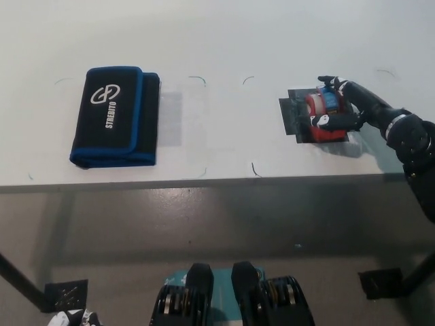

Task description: Use the right hand to move the tape on the right hand side to the notebook on the left hand side

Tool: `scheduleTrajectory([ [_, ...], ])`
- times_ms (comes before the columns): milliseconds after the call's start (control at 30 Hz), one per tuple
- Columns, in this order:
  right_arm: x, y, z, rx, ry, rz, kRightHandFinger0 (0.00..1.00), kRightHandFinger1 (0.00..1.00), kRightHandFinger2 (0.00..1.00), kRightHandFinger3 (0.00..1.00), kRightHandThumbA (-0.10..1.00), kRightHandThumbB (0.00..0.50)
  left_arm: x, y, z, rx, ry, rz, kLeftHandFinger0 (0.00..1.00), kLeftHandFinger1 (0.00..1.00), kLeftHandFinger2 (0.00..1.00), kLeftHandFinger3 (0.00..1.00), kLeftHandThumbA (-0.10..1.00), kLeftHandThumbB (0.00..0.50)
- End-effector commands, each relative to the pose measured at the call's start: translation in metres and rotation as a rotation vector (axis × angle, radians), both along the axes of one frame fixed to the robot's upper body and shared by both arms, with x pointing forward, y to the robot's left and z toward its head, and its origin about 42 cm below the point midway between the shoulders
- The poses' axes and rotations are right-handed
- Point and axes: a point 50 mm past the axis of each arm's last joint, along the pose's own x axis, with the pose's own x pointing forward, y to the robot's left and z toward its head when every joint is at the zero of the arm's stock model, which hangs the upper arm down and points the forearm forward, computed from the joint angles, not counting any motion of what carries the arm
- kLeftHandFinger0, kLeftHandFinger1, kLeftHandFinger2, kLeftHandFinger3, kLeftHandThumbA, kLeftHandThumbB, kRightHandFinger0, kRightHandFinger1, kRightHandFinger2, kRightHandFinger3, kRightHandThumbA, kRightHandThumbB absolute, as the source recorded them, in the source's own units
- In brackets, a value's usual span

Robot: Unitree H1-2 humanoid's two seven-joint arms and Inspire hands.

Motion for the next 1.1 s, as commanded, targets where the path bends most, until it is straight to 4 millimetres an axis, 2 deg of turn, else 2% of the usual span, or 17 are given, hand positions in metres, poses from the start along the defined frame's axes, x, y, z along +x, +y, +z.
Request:
scheduleTrajectory([
  [0,0.01,-0.008,0.031,0.024,-0.044,0.014,1.0,1.0,1.0,1.0,0.85,0.5,0.0,0.0,0.005,-0.009,-0.045,-0.004,0.25,0.21,0.25,0.41,0.24,0.019],
  [300,0.009,-0.013,0.025,0.112,-0.046,0.008,1.0,1.0,1.0,1.0,0.82,0.5,0.002,0.0,0.007,-0.01,-0.061,0.0,0.23,0.2,0.23,0.4,0.26,0.018],
  [400,0.008,-0.014,0.015,0.213,-0.03,-0.017,1.0,1.0,1.0,1.0,0.73,0.495,0.002,0.0,0.008,-0.008,-0.068,0.002,0.23,0.2,0.23,0.4,0.25,0.018],
  [433,0.007,-0.013,0.011,0.257,-0.038,-0.017,1.0,1.0,1.0,1.0,0.69,0.473,0.003,0.0,0.009,-0.008,-0.07,0.004,0.23,0.2,0.23,0.4,0.25,0.019],
  [500,0.0,-0.014,-0.018,0.387,-0.001,-0.059,1.0,1.0,1.0,1.0,0.67,0.491,0.003,0.0,0.008,-0.014,-0.072,0.007,0.23,0.2,0.23,0.39,0.28,0.025],
  [567,-0.001,-0.015,-0.024,0.4,0.003,-0.065,1.0,1.0,1.0,1.0,0.69,0.479,0.004,0.0,0.008,-0.012,-0.072,0.008,0.23,0.2,0.23,0.39,0.3,0.023],
  [600,-0.006,-0.015,-0.04,0.422,0.017,-0.082,1.0,1.0,1.0,1.0,0.71,0.485,0.004,-0.001,0.008,-0.011,-0.072,0.007,0.23,0.2,0.23,0.39,0.3,0.018],
  [633,-0.01,-0.015,-0.053,0.468,0.049,-0.108,1.0,1.0,1.0,1.0,0.65,0.481,0.004,-0.001,0.009,-0.013,-0.077,0.004,0.23,0.2,0.23,0.39,0.29,0.017],
  [667,-0.011,-0.015,-0.056,0.488,0.059,-0.117,1.0,1.0,1.0,1.0,0.65,0.482,0.004,-0.001,0.01,-0.013,-0.079,0.004,0.23,0.2,0.23,0.39,0.29,0.017],
  [700,-0.019,-0.015,-0.078,0.483,0.081,-0.131,1.0,1.0,1.0,1.0,0.64,0.466,0.004,-0.001,0.009,-0.011,-0.076,0.004,0.23,0.2,0.23,0.39,0.29,0.017],
  [733,-0.025,-0.014,-0.09,0.49,0.091,-0.137,1.0,1.0,1.0,1.0,0.64,0.456,0.004,-0.001,0.009,-0.012,-0.077,0.004,0.23,0.2,0.23,0.39,0.29,0.017],
  [800,-0.035,-0.011,-0.112,0.523,0.118,-0.164,1.0,1.0,1.0,1.0,0.66,0.481,0.005,-0.001,0.009,-0.015,-0.078,0.004,0.23,0.2,0.24,0.39,0.29,0.019],
  [967,-0.047,-0.008,-0.138,0.56,0.163,-0.214,1.0,1.0,1.0,1.0,0.7,0.5,0.006,-0.001,0.01,-0.011,-0.083,0.008,0.23,0.2,0.23,0.39,0.3,0.019],
  [1033,-0.047,-0.008,-0.14,0.554,0.154,-0.212,1.0,1.0,1.0,1.0,0.71,0.5,0.008,-0.001,0.012,-0.008,-0.09,0.008,0.23,0.2,0.23,0.39,0.29,0.017],
  [1067,-0.048,-0.007,-0.141,0.554,0.155,-0.212,1.0,1.0,1.0,1.0,0.71,0.48,0.008,-0.001,0.012,-0.011,-0.09,0.007,0.23,0.2,0.23,0.39,0.29,0.018],
])
